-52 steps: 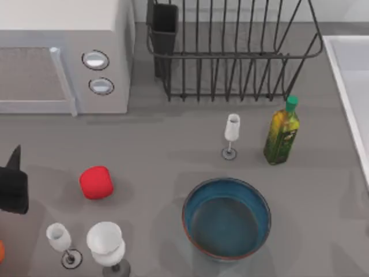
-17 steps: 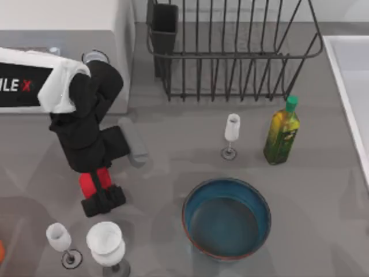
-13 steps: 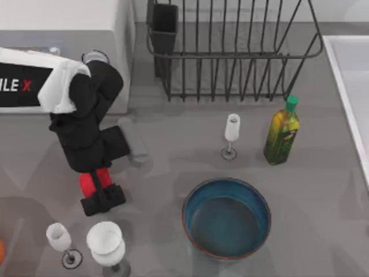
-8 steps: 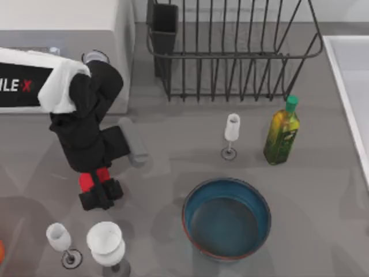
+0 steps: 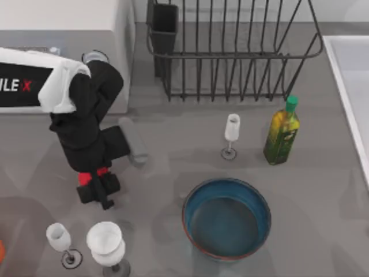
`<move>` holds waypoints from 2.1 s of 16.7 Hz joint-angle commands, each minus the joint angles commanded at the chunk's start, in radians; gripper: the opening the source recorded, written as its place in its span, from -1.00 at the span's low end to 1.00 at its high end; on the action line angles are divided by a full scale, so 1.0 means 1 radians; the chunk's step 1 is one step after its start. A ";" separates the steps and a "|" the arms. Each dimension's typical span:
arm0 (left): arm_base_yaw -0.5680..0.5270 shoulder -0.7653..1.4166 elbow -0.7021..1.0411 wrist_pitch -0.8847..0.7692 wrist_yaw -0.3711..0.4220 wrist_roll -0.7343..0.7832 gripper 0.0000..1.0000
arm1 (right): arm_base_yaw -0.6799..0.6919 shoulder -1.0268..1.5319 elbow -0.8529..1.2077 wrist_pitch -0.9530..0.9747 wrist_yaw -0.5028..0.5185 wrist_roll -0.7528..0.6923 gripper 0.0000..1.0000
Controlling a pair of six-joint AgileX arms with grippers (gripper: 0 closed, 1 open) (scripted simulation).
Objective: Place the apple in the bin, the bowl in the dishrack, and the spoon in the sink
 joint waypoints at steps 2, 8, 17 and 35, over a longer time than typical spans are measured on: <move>0.000 0.000 0.000 0.000 0.000 0.000 -1.00 | 0.000 0.000 0.000 0.000 0.000 0.000 1.00; 0.003 -0.019 0.012 -0.006 -0.010 0.003 -1.00 | 0.000 0.000 0.000 0.000 0.000 0.000 1.00; -0.001 -0.119 0.209 -0.329 -0.010 0.002 -1.00 | 0.000 0.000 0.000 0.000 0.000 0.000 1.00; 0.461 -0.569 0.022 -0.461 -0.185 -0.410 -1.00 | 0.000 0.000 0.000 0.000 0.000 0.000 1.00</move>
